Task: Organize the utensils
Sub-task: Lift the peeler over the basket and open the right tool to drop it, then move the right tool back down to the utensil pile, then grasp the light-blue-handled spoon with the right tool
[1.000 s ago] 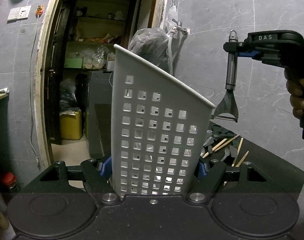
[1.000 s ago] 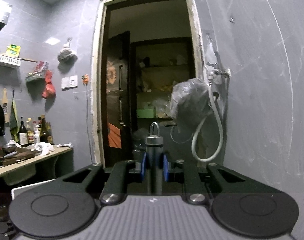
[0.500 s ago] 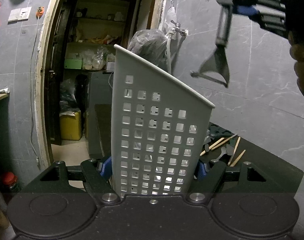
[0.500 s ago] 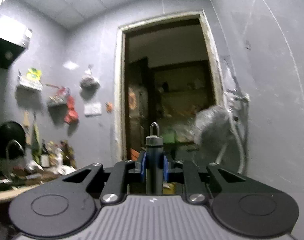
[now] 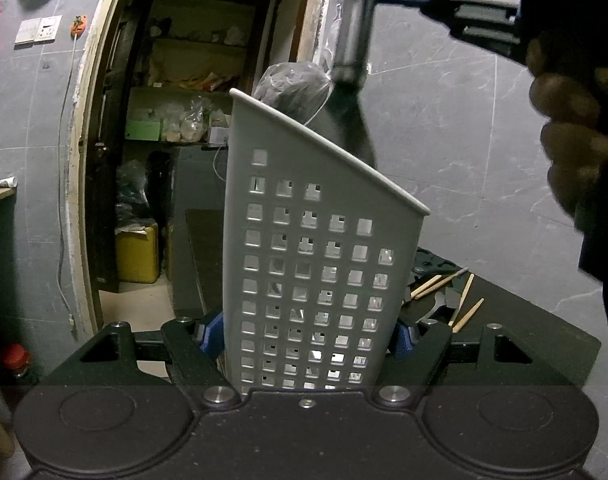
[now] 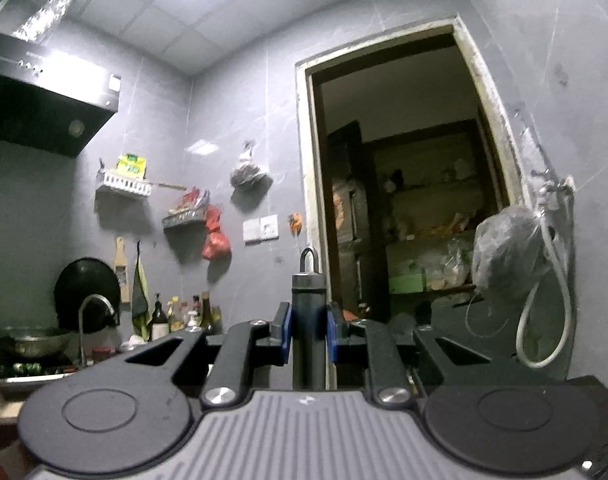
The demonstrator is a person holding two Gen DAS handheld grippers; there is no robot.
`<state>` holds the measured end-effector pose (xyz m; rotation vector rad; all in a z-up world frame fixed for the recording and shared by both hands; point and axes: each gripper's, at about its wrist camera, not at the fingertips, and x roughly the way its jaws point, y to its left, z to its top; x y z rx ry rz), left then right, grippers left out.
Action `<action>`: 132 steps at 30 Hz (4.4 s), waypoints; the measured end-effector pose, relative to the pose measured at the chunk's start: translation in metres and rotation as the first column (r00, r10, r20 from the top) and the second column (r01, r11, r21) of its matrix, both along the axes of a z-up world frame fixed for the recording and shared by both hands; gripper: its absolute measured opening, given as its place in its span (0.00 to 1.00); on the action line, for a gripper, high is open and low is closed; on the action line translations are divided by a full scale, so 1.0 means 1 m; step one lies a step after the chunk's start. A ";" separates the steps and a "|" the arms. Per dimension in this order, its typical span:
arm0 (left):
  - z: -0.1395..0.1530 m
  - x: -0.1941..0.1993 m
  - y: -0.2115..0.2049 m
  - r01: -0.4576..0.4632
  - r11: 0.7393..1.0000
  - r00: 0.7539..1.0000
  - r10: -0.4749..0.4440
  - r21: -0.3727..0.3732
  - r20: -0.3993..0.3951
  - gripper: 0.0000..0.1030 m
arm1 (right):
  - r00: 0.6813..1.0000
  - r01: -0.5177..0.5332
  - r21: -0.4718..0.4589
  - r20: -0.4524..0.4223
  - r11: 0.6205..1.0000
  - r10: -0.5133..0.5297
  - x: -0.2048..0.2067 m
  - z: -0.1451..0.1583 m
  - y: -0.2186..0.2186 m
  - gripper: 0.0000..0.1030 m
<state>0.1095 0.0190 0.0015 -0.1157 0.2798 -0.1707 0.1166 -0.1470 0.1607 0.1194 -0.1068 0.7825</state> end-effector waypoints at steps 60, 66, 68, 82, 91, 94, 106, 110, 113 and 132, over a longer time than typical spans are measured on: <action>-0.002 -0.005 0.000 -0.004 1.000 1.000 0.004 0.004 -0.006 0.75 | 0.981 0.121 0.067 -0.161 0.990 -0.109 -0.006 -0.069 -0.051 1.00; -0.002 -0.005 0.000 -0.005 1.000 1.000 0.005 0.010 -0.012 0.75 | 0.970 0.186 0.081 -0.174 0.979 -0.170 -0.012 -0.078 -0.070 1.00; -0.001 -0.005 0.000 -0.006 1.000 1.000 0.006 0.014 -0.015 0.75 | 0.963 0.214 0.089 -0.183 0.973 -0.196 -0.014 -0.084 -0.078 1.00; 0.001 -0.003 -0.002 -0.001 1.000 1.000 0.001 0.013 -0.021 0.75 | 0.838 0.386 -0.043 -0.402 0.921 -0.370 0.018 -0.138 -0.101 1.00; 0.000 0.000 0.001 0.016 1.000 1.000 -0.016 0.003 -0.020 0.75 | 0.796 0.407 -0.094 -0.452 0.909 -0.403 0.034 -0.151 -0.097 1.00; -0.001 0.002 0.005 0.023 1.000 1.000 -0.024 -0.002 -0.019 0.75 | 0.785 0.416 -0.169 -0.430 0.893 -0.447 0.040 -0.147 -0.090 1.00; -0.006 0.007 0.012 0.048 0.999 0.999 -0.049 -0.023 -0.011 0.75 | 0.764 0.445 -0.403 -0.296 0.800 -0.573 0.070 -0.133 -0.053 1.00; -0.007 0.009 0.013 0.052 0.998 0.999 -0.053 -0.027 -0.010 0.75 | 0.768 0.436 -0.423 -0.285 0.795 -0.573 0.074 -0.132 -0.047 1.00; -0.007 0.010 0.013 0.054 0.998 0.998 -0.055 -0.028 -0.010 0.75 | 0.765 0.437 -0.433 -0.282 0.788 -0.579 0.076 -0.132 -0.044 1.00; -0.009 0.013 0.014 0.063 0.997 0.998 -0.063 -0.040 -0.007 0.75 | 0.834 0.340 -0.634 -0.138 0.695 -0.534 0.116 -0.125 -0.010 1.00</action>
